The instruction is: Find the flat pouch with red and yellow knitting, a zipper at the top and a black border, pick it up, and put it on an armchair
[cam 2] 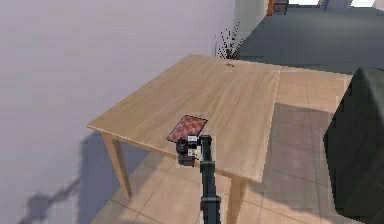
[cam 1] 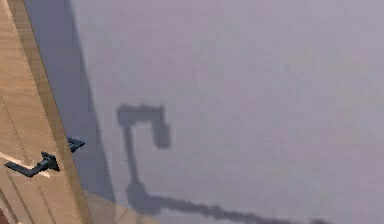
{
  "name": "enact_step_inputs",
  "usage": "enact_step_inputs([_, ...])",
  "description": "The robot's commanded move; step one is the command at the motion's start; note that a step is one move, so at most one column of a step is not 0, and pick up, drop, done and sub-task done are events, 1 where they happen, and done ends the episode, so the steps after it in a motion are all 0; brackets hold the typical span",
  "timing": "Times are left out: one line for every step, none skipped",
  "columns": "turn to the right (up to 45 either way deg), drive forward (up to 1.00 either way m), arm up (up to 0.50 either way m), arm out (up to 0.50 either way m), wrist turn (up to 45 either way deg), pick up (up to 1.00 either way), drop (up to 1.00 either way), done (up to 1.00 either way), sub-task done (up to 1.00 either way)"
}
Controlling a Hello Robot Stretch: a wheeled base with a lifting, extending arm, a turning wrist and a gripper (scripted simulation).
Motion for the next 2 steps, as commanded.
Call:
enact_step_inputs([0.0,0.0,0.1,0.0,0.0,0.0,0.0,0.0,0.0])
enact_step_inputs([0.0,0.0,0.24,0.0,0.0,0.0,0.0,0.0,0.0])
